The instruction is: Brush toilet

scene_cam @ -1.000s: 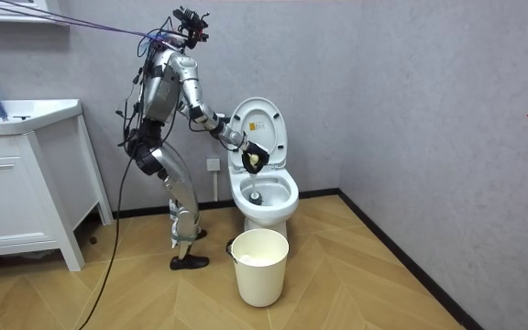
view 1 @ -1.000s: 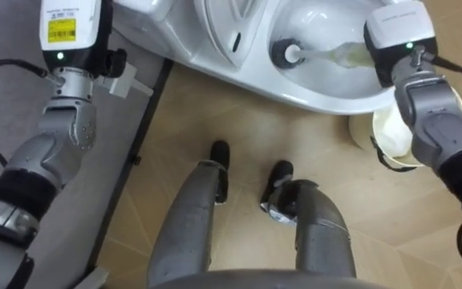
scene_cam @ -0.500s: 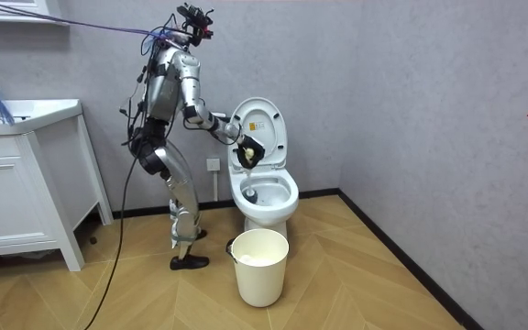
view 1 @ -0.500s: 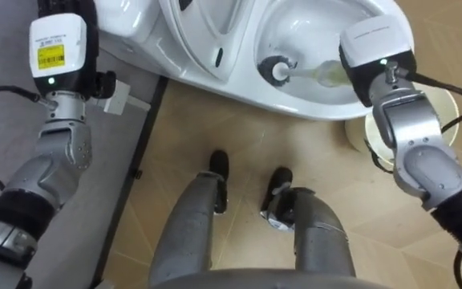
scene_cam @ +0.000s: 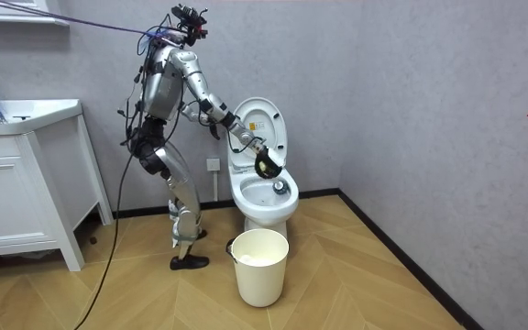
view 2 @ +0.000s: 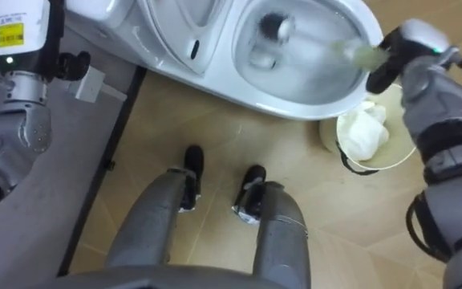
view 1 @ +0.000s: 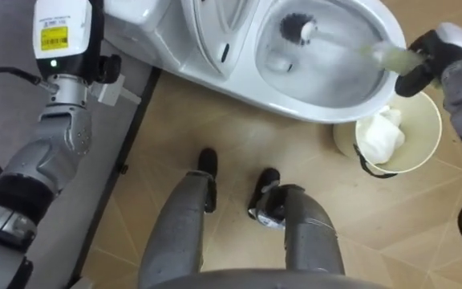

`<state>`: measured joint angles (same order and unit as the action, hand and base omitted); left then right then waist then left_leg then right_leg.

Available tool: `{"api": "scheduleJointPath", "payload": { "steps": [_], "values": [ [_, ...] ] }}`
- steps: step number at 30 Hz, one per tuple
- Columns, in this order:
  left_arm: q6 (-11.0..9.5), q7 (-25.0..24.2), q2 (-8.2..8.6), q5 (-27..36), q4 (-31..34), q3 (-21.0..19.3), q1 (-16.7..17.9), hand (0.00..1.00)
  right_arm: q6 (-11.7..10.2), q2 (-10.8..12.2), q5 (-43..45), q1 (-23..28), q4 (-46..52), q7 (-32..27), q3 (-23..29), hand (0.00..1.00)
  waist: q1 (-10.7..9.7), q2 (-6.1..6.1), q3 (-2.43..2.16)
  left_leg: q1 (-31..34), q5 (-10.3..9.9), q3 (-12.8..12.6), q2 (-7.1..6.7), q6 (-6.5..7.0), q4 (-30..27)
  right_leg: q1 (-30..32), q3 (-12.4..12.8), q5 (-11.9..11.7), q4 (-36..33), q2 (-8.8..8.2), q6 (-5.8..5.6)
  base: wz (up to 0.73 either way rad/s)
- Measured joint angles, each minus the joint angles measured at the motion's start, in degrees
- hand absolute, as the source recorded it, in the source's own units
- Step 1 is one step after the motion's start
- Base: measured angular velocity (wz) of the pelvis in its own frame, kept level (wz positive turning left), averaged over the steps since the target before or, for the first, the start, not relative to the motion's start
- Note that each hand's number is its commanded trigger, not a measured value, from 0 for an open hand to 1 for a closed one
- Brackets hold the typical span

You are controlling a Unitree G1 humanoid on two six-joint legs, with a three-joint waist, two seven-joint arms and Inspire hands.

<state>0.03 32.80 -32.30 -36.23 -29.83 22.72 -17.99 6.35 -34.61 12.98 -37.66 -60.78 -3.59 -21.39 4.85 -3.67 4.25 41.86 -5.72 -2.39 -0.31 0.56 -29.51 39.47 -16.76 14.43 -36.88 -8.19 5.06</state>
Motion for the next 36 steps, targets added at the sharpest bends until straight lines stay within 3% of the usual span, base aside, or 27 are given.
{"api": "scheduleJointPath", "payload": {
  "steps": [4, 8, 10, 12, 13, 15, 17, 20, 27, 30, 31, 34, 36],
  "values": [
    [0.6, -4.4, 0.41, -1.0, 0.0, -1.4, 1.1, 0.00, -0.2, 0.0, -2.9, 1.9, -2.3, 0.3, 0.2, 1.00, -0.5, -0.62, -0.06, -3.7, 0.0, 0.1, -0.50, 0.02, 0.9, -3.6, -0.3, 0.6, 0.6, -0.57, -0.45, 0.03],
    [0.7, -8.7, 2.85, -1.7, -0.4, -3.7, 4.0, 0.00, -0.6, 0.1, -4.2, 5.0, -4.6, 1.3, 1.6, 1.00, -0.4, -0.58, -0.42, -8.7, 0.1, 0.2, -0.36, 0.20, 3.3, -9.0, -0.8, 0.3, 3.6, -0.24, -1.10, 0.04],
    [0.6, -10.1, 3.52, -1.6, -0.4, -4.1, 5.5, 0.00, -0.7, 0.3, -4.4, 6.7, -5.5, 1.4, 2.7, 1.00, -0.1, -0.21, -1.05, -11.0, 0.1, 0.1, -0.29, 0.24, 4.5, -11.5, -0.7, -0.2, 5.4, 0.24, -1.47, -0.04],
    [0.7, -12.2, 4.08, -2.1, 0.1, -5.1, 9.5, 0.00, -0.7, 0.7, -4.4, 9.5, -5.5, 1.9, 5.0, 1.00, -0.1, 0.18, -2.68, -14.2, 0.1, 0.1, -0.21, 0.28, 6.5, -14.9, -0.6, -0.8, 8.0, 0.76, -1.98, -0.05],
    [0.7, -12.5, 4.07, -2.2, 0.4, -5.2, 10.5, 0.00, -0.8, 0.7, -4.5, 10.4, -5.5, 1.9, 5.5, 1.00, -0.2, 0.39, -2.92, -15.1, 0.1, 0.2, -0.32, 0.29, 6.9, -16.0, -0.6, -1.0, 8.8, 0.98, -2.14, 0.04],
    [0.7, -14.0, 4.29, -2.1, 1.4, -5.9, 15.1, 0.00, -0.8, 1.0, -8.2, 15.2, -5.5, 1.8, 8.3, 1.00, -0.2, 0.61, -4.02, -19.6, 0.1, 0.1, -0.35, 0.32, 9.5, -20.8, -0.7, -1.2, 11.9, 1.63, -2.65, 0.05],
    [0.9, -15.5, 5.00, -2.1, 2.3, -7.5, 19.0, 0.00, -0.4, 1.4, -12.0, 18.0, -5.6, 1.1, 11.9, 1.00, -0.3, 0.80, -4.35, -22.8, 0.0, 0.0, -0.36, 0.35, 10.9, -24.3, -0.5, -1.4, 14.0, 2.24, -2.93, -0.04],
    [1.3, -19.0, 5.58, -2.2, 6.1, -11.9, 26.1, 0.00, -0.4, 1.4, -13.5, 22.7, -4.0, -1.1, 17.9, 1.00, -0.7, 0.59, -4.63, -26.4, 0.0, -0.1, -0.31, 0.36, 12.4, -28.3, -0.9, -1.4, 16.5, 2.64, -2.99, 0.00],
    [5.8, -26.0, 8.57, -1.6, 3.2, -16.9, 39.7, 0.00, 0.0, 3.6, -15.0, 30.9, -2.4, -2.9, 19.4, 1.00, -1.4, 0.12, -4.45, -29.2, -1.4, 0.0, 0.94, -0.55, 12.3, -33.1, -2.4, -1.3, 20.2, 4.37, -2.47, 0.08],
    [6.2, -27.6, 11.81, -1.4, 2.0, -20.8, 43.6, 0.00, 0.4, 5.4, -14.8, 34.4, 1.4, -2.8, 21.7, 1.00, -1.0, 0.13, -4.28, -31.1, -1.4, 0.1, 0.59, -0.57, 12.6, -35.2, -2.6, -0.9, 20.5, 4.18, -2.66, 0.07],
    [6.2, -27.7, 12.35, -1.3, 1.0, -21.3, 43.8, 0.00, 0.4, 5.7, -14.9, 34.9, 1.9, -2.8, 22.1, 1.00, -1.0, -0.15, -4.05, -31.8, -1.4, 0.2, 0.49, -0.57, 13.0, -35.8, -2.8, -0.7, 20.7, 4.14, -2.75, 0.16],
    [6.6, -28.3, 14.55, 0.6, -2.1, -23.8, 45.1, 0.00, 0.3, 7.2, -15.6, 38.2, 6.0, -2.9, 23.9, 1.00, -0.9, -0.02, -3.97, -34.6, -1.7, 0.8, 0.41, -0.78, 14.9, -38.0, -3.6, 0.1, 21.2, 3.99, -3.18, 0.14],
    [6.8, -28.3, 16.99, 0.7, -3.7, -26.7, 46.3, 0.00, -0.3, 9.0, -16.2, 41.1, 9.2, -3.3, 26.7, 1.00, -0.5, 0.07, -4.00, -36.7, -1.7, 0.7, 0.41, -0.84, 16.2, -40.1, -3.7, 0.0, 22.4, 4.13, -3.21, 0.00]
  ]
}}
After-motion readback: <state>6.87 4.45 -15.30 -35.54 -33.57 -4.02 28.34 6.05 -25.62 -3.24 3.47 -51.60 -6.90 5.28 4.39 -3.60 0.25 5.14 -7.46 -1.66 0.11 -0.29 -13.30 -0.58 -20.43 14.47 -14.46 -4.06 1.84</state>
